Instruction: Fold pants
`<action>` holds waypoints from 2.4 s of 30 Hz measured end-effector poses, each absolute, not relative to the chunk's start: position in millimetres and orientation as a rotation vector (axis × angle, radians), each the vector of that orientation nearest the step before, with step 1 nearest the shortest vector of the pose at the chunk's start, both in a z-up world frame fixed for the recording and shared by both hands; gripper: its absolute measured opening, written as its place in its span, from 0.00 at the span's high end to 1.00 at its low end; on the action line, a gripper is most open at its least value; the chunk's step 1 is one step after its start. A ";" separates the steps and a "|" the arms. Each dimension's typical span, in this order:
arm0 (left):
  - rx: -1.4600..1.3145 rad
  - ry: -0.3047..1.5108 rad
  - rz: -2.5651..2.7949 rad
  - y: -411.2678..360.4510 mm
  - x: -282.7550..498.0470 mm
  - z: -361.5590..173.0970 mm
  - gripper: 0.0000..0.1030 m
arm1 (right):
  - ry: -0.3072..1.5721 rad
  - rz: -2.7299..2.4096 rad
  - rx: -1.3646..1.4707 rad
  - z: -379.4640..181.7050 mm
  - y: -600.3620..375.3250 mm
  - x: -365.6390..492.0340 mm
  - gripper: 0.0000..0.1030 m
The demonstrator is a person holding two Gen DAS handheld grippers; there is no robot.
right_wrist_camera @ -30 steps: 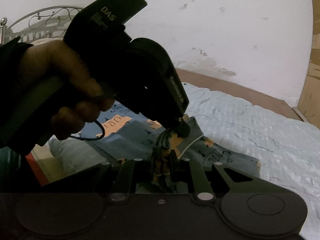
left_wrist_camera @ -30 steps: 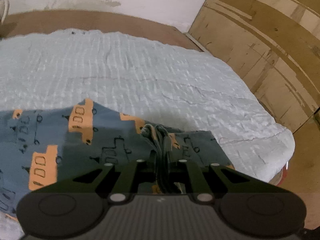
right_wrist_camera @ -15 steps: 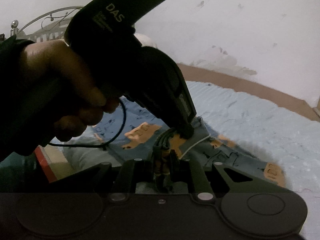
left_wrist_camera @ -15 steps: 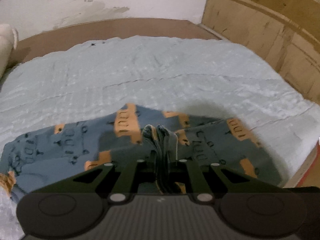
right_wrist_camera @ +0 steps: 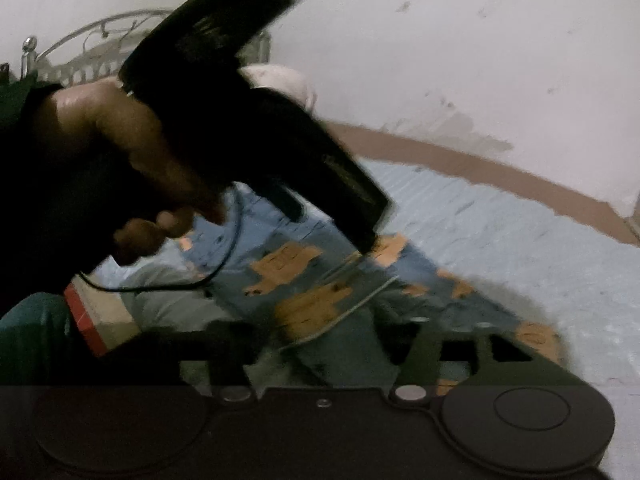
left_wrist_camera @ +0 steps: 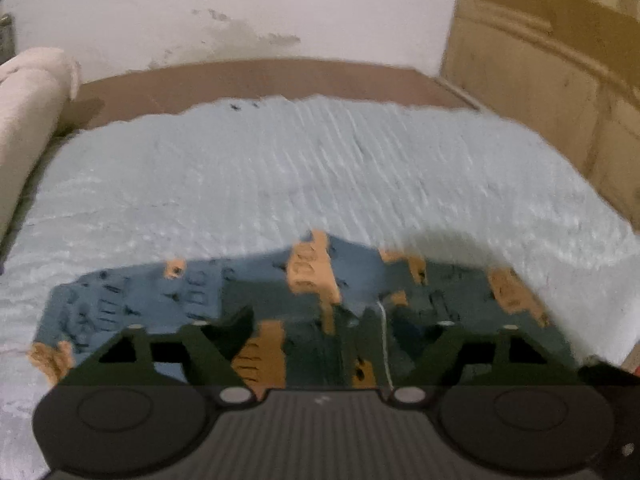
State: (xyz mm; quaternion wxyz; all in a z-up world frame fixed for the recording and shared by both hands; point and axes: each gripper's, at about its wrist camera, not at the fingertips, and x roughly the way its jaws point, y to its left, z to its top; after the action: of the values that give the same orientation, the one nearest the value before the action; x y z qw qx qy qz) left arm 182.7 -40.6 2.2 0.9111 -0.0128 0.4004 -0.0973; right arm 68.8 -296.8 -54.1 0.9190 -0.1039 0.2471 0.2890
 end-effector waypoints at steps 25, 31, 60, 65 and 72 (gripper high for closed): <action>0.126 0.732 0.023 -90.1 132.5 -32.9 0.00 | 0.512 0.068 -0.303 -85.8 -380.0 113.5 0.01; 0.205 0.745 0.021 -89.7 129.8 -66.9 0.00 | 0.520 0.011 -0.382 -102.0 -400.6 105.0 0.01; -0.002 0.803 0.186 -25.0 169.6 -39.9 0.00 | 0.550 0.233 -0.374 -89.2 -340.6 163.5 0.01; -0.006 0.752 0.224 -7.5 165.3 -13.2 0.00 | 0.536 0.308 -0.400 -90.5 -305.5 162.8 0.01; 0.003 0.686 0.247 19.4 158.0 18.1 0.00 | 0.524 0.382 -0.404 -85.9 -265.3 160.1 0.01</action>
State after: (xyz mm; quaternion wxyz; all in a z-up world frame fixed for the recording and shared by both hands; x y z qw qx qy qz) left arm 158.0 19.4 18.1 0.9342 0.0015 0.3356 0.1210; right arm 160.1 -265.3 -85.9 0.9279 -0.1973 0.2556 0.1862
